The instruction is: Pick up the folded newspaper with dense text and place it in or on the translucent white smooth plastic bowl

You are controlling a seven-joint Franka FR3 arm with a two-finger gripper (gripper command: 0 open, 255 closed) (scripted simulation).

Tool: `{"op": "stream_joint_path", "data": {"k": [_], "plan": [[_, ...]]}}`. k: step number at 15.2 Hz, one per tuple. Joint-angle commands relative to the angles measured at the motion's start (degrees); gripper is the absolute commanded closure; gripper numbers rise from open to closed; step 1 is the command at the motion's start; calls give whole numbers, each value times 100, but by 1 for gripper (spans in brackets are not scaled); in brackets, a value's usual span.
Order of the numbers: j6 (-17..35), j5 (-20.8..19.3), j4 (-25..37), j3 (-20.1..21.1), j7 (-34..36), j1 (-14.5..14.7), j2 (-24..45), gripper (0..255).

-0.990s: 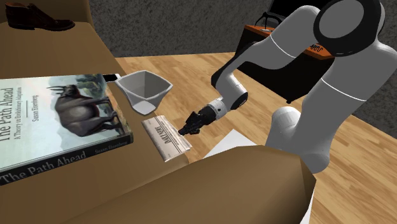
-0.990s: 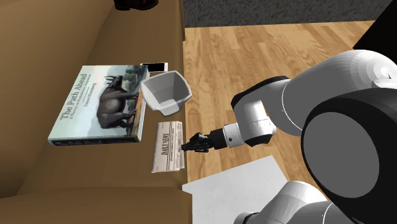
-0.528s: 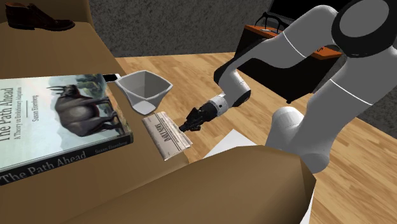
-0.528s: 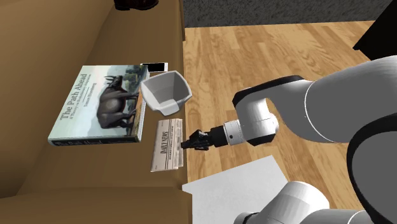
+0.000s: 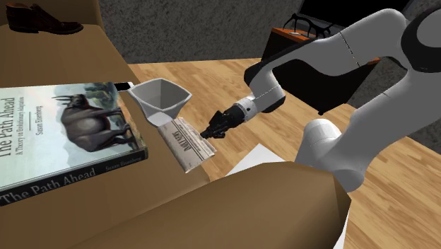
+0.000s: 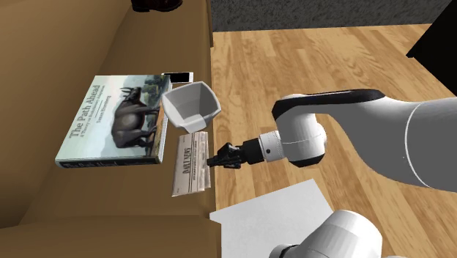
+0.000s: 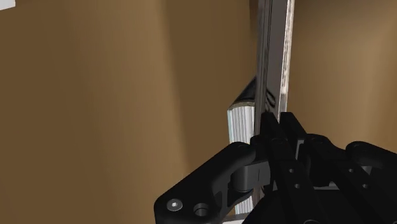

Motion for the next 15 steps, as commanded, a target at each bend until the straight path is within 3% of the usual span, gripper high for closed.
{"op": "stream_joint_path", "data": {"k": [1,15], "plan": [[68,-140,-20,98,251,-107,-254,255],[160,-763,6,824,1826,-682,-1606,255]]}}
